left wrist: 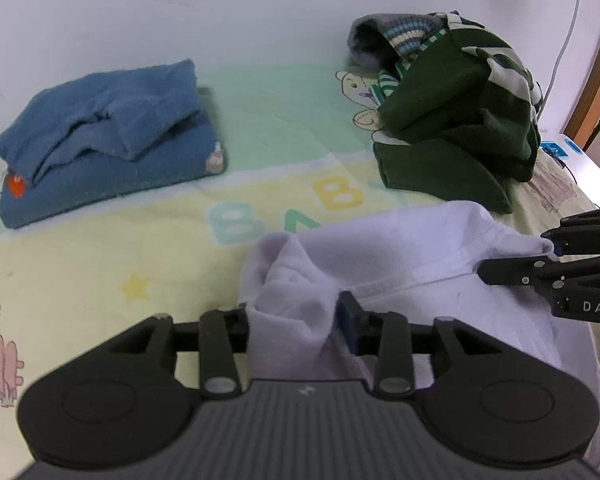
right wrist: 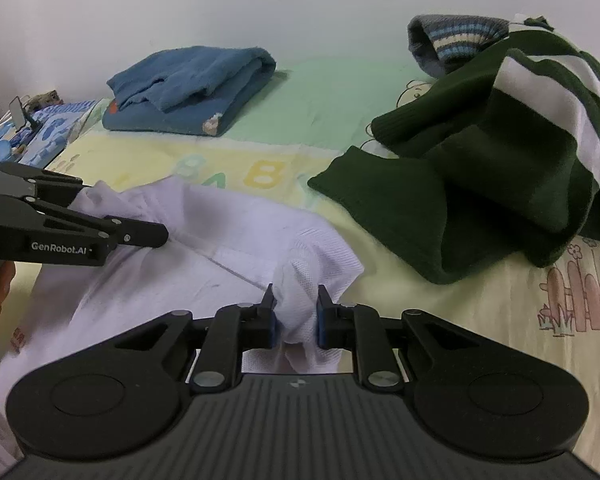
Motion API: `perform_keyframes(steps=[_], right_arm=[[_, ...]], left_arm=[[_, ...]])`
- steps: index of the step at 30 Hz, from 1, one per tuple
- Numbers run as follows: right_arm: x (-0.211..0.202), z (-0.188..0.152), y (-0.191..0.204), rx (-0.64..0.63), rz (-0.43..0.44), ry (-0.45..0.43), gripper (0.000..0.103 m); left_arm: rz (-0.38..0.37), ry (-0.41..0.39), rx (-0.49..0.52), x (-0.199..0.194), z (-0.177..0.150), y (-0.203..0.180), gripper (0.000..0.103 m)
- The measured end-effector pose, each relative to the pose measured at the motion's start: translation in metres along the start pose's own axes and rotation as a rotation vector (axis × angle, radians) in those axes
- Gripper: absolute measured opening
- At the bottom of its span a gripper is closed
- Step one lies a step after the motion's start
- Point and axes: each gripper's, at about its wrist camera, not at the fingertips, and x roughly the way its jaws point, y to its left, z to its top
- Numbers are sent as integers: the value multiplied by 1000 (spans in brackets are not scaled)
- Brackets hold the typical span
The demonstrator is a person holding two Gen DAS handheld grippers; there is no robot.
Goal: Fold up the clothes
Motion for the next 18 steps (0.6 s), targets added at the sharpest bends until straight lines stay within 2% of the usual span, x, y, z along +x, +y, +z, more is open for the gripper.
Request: perform_keyframes(steps=[4,7,18], right_arm=[[-2,-7,0,15,-7,-43,17],[-3,-10,0,29,-11,-63,17],[-2,-9,1,55,-25,-67,17]], left_arm=[[-5,0,3,1,0,-3,59],[-2,-2,16,3,-1,-7,64],[22,-2,10,4,-1,-11,65]])
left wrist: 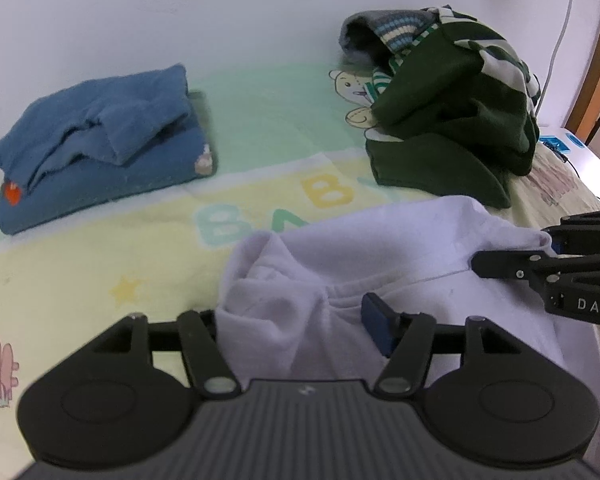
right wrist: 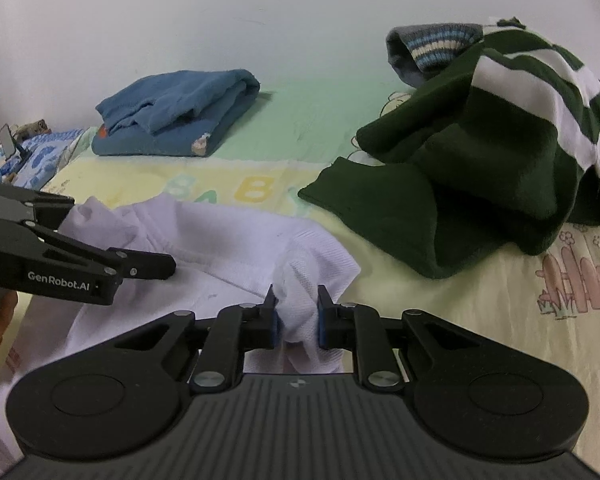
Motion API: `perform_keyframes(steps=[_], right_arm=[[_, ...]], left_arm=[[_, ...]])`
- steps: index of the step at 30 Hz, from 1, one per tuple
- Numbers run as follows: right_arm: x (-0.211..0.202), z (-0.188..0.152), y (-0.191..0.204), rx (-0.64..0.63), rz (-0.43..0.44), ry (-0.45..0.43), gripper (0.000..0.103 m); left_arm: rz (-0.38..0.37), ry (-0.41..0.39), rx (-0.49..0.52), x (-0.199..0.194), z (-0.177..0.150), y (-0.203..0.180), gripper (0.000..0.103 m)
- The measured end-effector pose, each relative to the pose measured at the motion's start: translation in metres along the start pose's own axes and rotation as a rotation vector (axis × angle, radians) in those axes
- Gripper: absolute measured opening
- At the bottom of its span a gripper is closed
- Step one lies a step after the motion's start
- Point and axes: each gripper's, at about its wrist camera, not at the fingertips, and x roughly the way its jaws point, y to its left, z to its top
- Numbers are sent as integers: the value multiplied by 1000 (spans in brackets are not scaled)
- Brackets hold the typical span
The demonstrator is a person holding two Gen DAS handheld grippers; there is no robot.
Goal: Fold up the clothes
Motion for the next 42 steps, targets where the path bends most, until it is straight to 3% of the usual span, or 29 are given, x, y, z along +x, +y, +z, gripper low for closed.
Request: perform_keyframes(steps=[3,6,20,24,28,29,31,33,37,39,42], right_arm=[[0,0,0,6,0,1,16],[0,1,0,14,-3,6,15],[3,6,-5,43,5,29,14],[1,6,-9,56,4,22,16],[-6,6,-14,75,-13,-6,33],[-9,7,-17,90,7,-8,33],[-14,8,-22,122,55,-9,34],[-16,10,-23,132,84,-4,38],[-8,8,-17,105,89,19,41],[-3,6,-16,114,93,30,39],[0,4,-15,106,71,22,22]], left_arm=[[1,0,-8,0,0,1,63],[11,-2,-15,-1,0,2,45],[15,17,-37,-6,0,10,35],[21,18,-28,-6,0,11,45],[22,14,-25,-7,-1,13,48],[20,14,-26,-7,-1,13,48],[-3,15,-26,-6,-1,13,60],[-13,15,-30,-6,-1,14,67],[5,15,3,-4,-2,7,69],[7,13,8,-4,-3,7,69],[12,14,1,-3,-2,8,68]])
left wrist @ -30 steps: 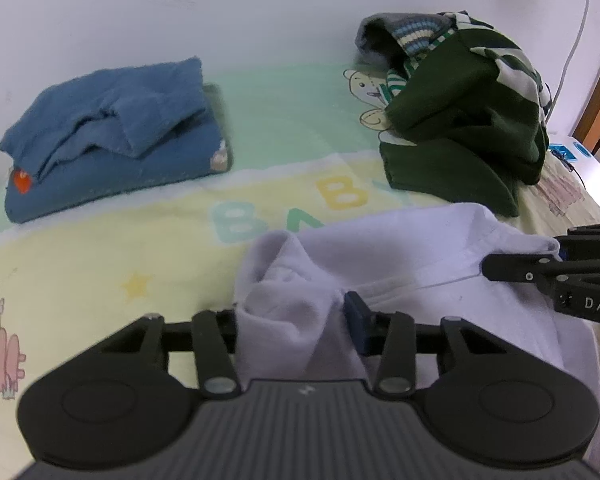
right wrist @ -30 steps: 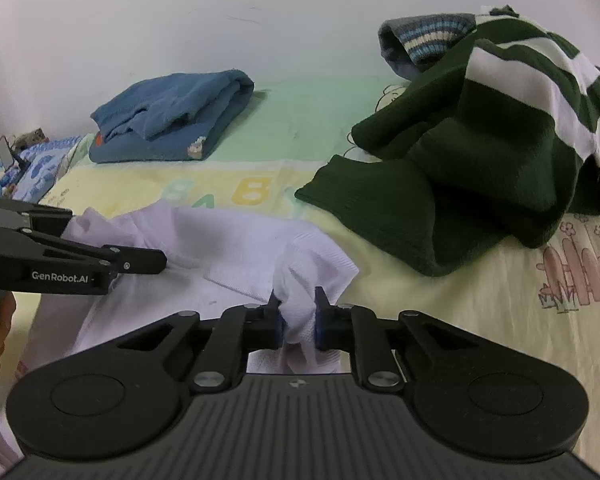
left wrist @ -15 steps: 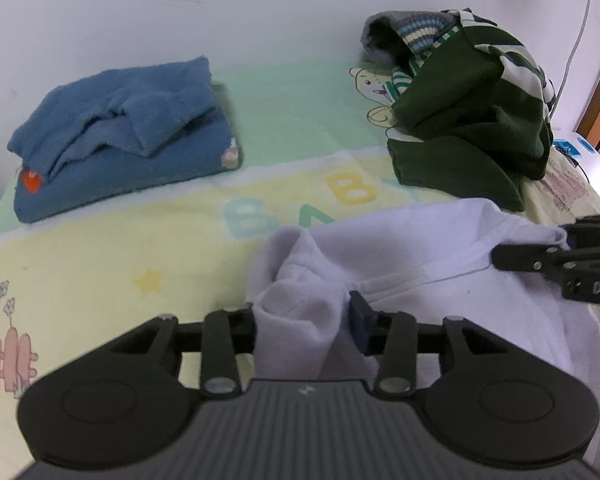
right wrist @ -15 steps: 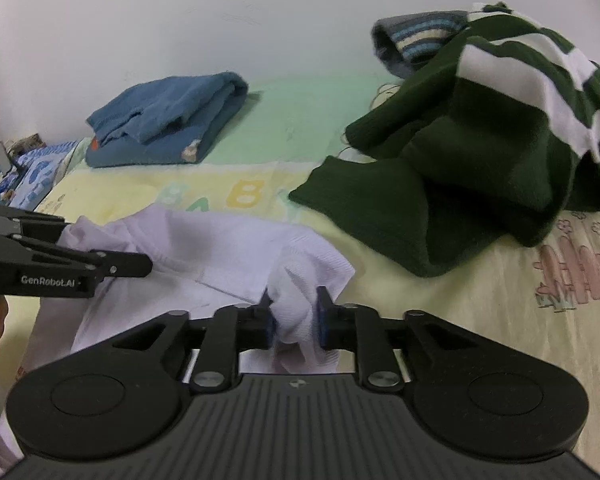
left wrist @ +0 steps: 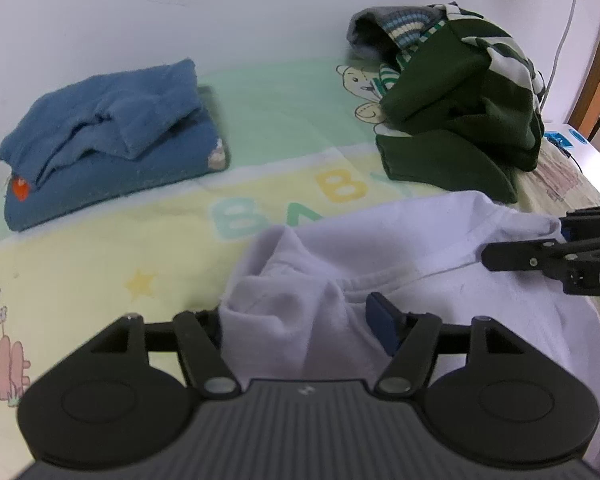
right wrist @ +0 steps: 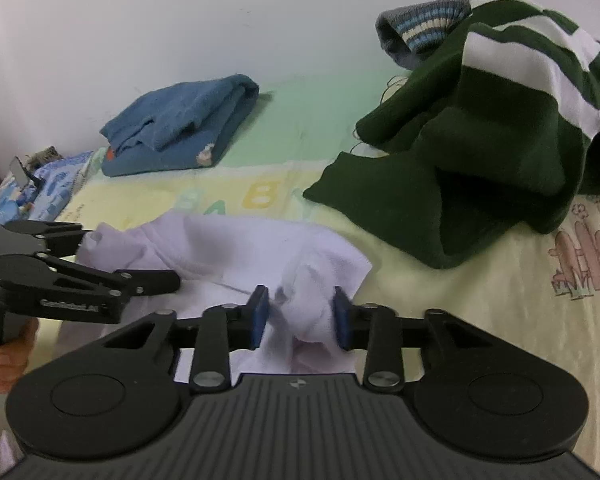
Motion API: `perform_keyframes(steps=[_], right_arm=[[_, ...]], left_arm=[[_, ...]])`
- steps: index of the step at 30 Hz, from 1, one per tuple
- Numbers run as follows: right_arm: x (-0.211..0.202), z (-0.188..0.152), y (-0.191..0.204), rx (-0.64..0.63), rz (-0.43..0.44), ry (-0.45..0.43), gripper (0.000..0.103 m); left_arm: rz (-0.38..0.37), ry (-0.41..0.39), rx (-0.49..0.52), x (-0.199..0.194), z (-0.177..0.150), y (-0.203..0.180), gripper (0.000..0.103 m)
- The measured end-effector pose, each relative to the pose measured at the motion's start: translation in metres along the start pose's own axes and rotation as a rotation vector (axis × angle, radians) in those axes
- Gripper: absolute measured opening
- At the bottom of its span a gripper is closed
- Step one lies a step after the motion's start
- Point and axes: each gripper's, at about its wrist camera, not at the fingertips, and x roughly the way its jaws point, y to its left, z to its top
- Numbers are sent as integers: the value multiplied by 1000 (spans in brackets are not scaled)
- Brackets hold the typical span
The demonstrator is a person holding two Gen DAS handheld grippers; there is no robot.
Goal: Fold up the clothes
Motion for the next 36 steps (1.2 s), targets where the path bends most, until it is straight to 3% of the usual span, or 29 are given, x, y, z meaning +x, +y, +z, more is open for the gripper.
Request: perform_keyframes(steps=[4,12,26,36], right_arm=[[-1,0,-3,13,-5,-8,14],[-9,1,-2,9,21,-56,12],[-29,6,9,-40,48,-141,12],[-62,4,17,-71,67,-213,12]], left_arm=[[13,-7,-24,-2,-1,3,51],[-8,-26,-39,-11,0,6,34],[-8,-89,-18,-43,2,6,29],[-42,-171,6,-87,-1,0,28]])
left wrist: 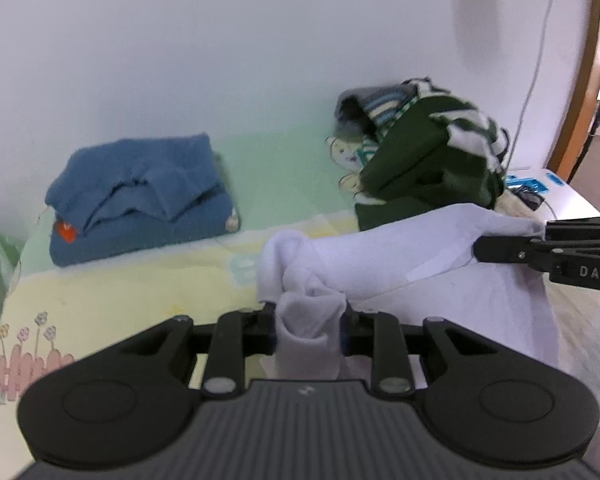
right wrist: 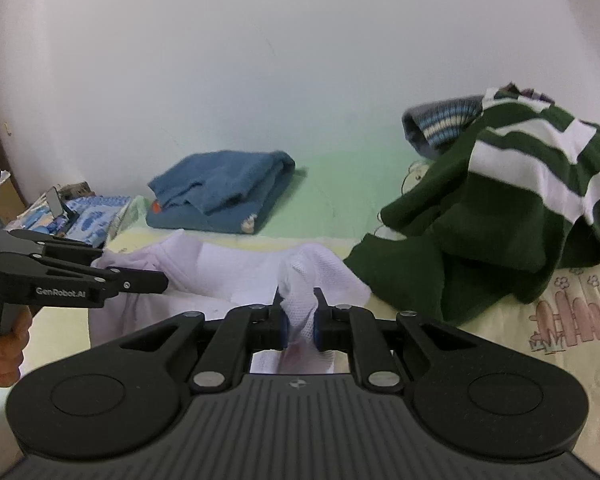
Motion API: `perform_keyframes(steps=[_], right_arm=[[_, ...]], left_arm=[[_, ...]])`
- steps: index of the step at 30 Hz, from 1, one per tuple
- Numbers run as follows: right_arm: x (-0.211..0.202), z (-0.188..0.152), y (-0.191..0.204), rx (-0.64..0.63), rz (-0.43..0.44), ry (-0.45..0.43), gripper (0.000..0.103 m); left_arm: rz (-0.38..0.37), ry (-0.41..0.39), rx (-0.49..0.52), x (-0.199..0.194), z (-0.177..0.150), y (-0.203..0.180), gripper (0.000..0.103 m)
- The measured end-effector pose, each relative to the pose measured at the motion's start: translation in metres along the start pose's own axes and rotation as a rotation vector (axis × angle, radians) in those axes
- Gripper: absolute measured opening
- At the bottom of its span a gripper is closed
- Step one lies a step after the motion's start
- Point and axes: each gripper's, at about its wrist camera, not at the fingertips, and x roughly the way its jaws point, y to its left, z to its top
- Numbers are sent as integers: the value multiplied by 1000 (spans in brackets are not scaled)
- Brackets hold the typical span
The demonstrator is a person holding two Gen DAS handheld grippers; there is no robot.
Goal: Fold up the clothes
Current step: 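Lift the held white garment with both grippers and pull it up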
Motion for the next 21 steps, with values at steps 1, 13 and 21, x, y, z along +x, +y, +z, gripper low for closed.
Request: perform_keyframes(steps=[1,13,21], right_arm=[[-4,0,1,2,1,-6,12],[-45,-4,26,-7,2,-84,12],[-67,-12,40,-20,34,-96,12]], left_arm=[[-6,-7,6,-4,0,-1,28],[-49,-49,46,-45,-4,-6,28],[-29,-74,71,-75,-18,-19,28]])
